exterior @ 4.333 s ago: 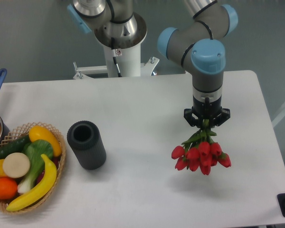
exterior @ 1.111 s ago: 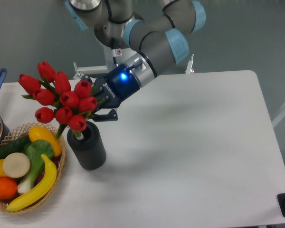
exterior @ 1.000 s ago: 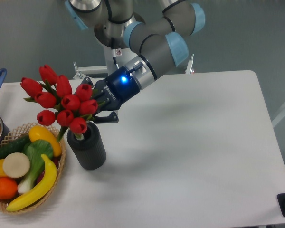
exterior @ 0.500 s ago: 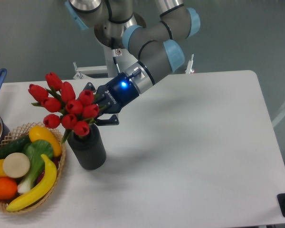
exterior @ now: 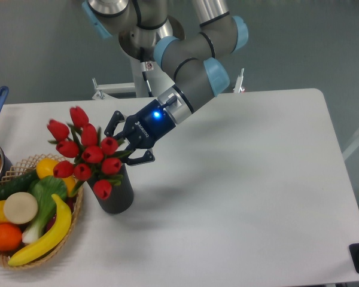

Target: Insert the flowers into the vase

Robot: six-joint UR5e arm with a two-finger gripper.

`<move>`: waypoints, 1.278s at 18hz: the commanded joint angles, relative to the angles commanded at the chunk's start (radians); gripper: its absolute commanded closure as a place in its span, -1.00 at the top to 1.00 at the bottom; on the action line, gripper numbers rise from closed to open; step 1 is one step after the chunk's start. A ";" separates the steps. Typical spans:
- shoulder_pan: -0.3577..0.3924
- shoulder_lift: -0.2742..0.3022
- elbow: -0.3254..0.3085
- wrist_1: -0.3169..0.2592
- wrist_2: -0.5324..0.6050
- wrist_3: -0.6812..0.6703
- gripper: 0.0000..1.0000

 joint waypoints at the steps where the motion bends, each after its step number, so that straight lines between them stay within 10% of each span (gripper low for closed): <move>1: 0.005 0.000 -0.003 0.000 0.000 0.000 -0.09; 4: 0.017 0.002 -0.017 0.000 0.000 -0.002 0.05; 8: 0.057 0.026 -0.058 0.000 0.000 -0.006 1.00; 23: 0.291 0.139 -0.084 0.000 0.000 -0.006 1.00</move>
